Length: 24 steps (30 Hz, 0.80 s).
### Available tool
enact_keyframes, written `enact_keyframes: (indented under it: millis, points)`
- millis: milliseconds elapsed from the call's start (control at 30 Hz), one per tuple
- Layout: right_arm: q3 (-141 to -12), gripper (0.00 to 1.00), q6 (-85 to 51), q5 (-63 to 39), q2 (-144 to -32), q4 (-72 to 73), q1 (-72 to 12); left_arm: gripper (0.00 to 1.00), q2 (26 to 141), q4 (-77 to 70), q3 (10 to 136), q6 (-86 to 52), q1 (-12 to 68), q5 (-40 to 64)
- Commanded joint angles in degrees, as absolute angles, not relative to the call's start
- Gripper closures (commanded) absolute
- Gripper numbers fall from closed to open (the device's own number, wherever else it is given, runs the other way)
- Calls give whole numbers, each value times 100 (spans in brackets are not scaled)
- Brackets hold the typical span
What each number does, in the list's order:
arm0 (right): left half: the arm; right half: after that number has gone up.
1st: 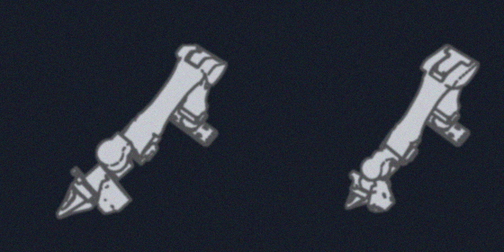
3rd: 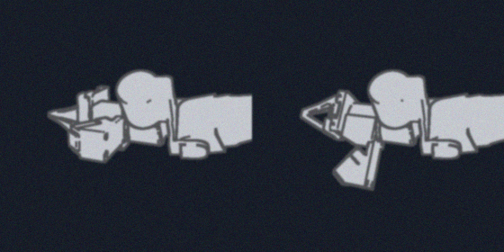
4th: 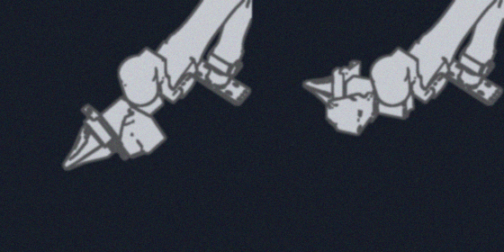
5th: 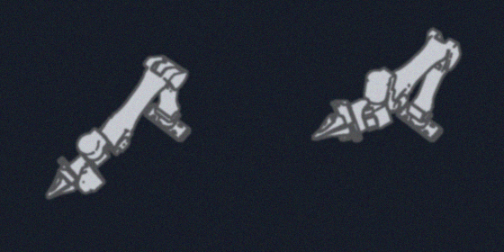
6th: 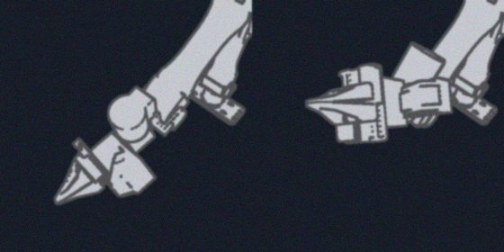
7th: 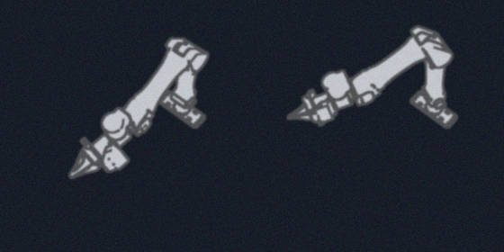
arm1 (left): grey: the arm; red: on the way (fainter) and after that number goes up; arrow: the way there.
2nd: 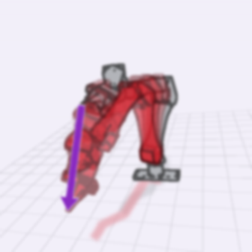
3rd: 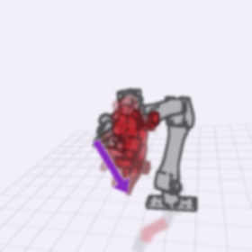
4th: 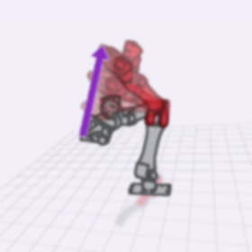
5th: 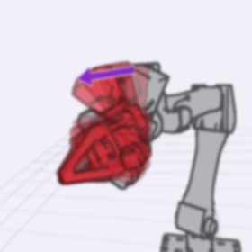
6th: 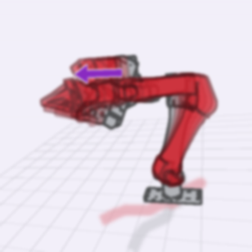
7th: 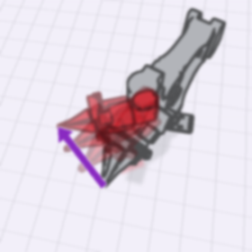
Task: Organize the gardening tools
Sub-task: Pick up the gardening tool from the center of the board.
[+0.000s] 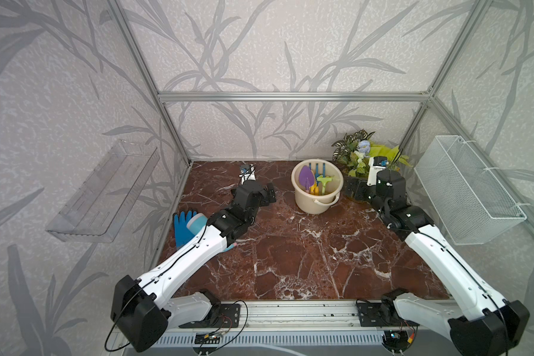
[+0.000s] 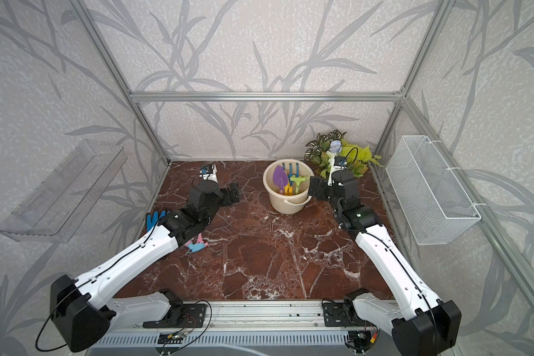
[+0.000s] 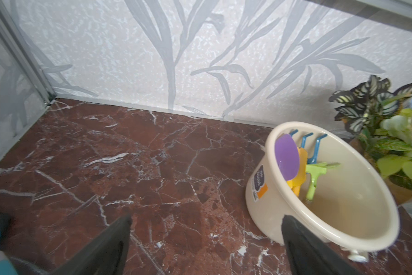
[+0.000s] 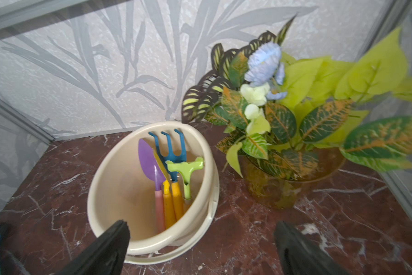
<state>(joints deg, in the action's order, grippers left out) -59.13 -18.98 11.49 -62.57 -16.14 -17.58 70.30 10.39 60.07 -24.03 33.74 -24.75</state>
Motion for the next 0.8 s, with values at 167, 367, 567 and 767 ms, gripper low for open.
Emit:
enact_keyframes:
  millis: [167, 367, 567, 767]
  points:
    - [-5110, 1, -1689, 2098, -5814, -1084, -1365, 0, 7163, 935, 5931, -1694, 2725, -3667]
    - [-4550, 1, -1383, 2768, -5948, -346, -1250, 0, 7013, -517, 4678, -1188, 2091, -4161]
    - [-4238, 1, -1433, 2854, -6055, -8, -1112, 0, 7078, -1011, 4065, -1132, 1459, -3880]
    - [-3687, 1, -1271, 3076, -6147, 697, -1016, 0, 7078, -1831, 3512, -769, 1221, -3856]
